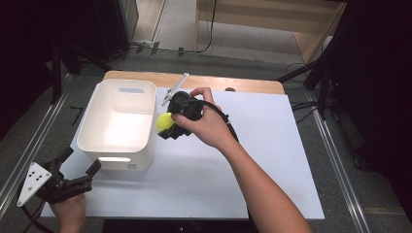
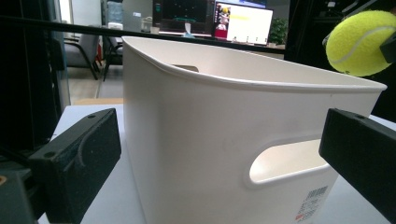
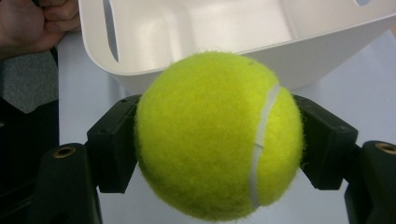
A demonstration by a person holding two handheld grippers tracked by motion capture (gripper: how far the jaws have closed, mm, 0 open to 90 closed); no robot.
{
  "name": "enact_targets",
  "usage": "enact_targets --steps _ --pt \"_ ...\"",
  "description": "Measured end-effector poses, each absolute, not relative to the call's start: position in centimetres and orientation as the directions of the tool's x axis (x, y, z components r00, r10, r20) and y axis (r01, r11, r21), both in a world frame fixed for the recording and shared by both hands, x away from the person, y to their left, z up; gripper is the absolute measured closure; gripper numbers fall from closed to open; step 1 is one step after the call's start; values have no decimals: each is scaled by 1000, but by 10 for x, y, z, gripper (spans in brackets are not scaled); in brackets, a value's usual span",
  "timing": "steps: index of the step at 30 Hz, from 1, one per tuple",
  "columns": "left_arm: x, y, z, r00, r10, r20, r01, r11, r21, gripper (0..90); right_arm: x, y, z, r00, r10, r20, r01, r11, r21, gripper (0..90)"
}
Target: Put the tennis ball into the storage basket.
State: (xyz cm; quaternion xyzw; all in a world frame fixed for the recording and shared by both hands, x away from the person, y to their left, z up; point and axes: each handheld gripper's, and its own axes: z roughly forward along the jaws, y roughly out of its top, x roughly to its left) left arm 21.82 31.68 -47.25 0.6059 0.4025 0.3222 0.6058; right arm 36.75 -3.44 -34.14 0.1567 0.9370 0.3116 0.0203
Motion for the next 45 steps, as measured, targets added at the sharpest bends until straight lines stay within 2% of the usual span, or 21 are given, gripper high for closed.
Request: enact_targets --steps 45 --pt "218 316 -472 471 876 -100 98 61 993 0 378 -2 -325 -962 269 46 241 758 606 232"
